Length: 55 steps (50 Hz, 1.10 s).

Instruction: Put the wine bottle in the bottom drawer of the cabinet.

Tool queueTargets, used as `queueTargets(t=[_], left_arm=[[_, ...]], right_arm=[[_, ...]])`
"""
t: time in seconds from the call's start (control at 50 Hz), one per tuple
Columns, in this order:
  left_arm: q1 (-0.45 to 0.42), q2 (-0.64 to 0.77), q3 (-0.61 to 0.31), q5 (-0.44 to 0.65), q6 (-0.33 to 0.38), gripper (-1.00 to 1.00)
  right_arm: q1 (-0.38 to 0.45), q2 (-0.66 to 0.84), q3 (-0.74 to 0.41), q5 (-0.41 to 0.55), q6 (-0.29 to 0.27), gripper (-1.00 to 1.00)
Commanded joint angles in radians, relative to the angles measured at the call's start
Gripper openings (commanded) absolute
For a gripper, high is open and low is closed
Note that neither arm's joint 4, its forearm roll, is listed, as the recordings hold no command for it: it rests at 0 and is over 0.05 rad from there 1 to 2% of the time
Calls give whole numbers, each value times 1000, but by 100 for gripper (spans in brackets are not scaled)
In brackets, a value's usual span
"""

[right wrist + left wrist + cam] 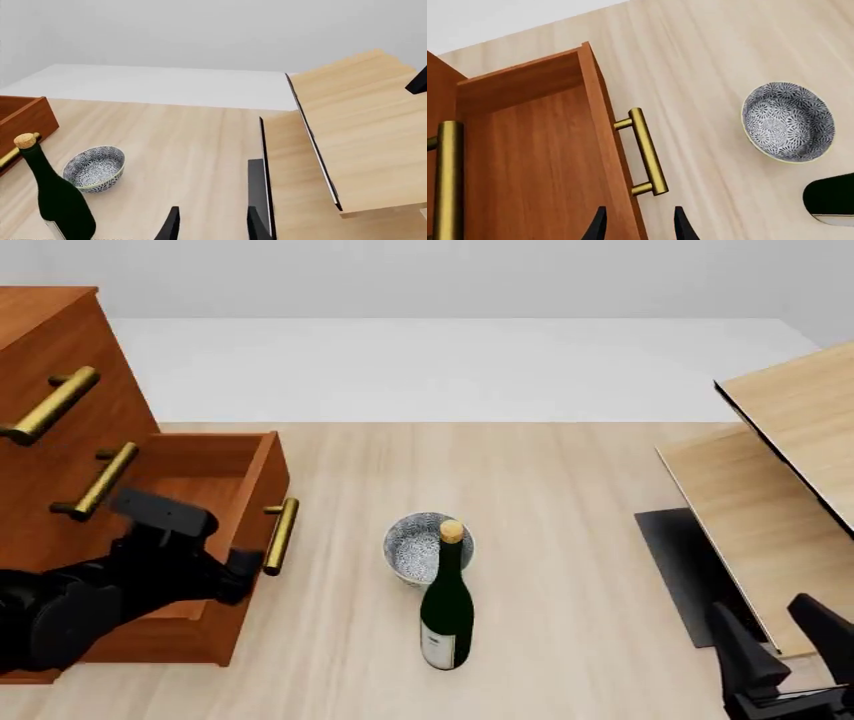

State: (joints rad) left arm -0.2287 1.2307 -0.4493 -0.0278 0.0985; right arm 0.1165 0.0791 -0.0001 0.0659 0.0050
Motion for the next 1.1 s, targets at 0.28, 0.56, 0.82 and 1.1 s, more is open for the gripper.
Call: queueTargets(t=[0.28,0.56,0.82,1.1], left_arm=[[14,92,44,-109,-6,100],[11,121,63,-151,-15,100],[-26,129,64,-157,-36,100],[-64,130,65,-163,-54,100]], right_arm=[[10,12,0,1,-3,100],[14,23,0,-2,-4,100],[15,21,0,2,-4,100],[19,19,0,5,-4,100]])
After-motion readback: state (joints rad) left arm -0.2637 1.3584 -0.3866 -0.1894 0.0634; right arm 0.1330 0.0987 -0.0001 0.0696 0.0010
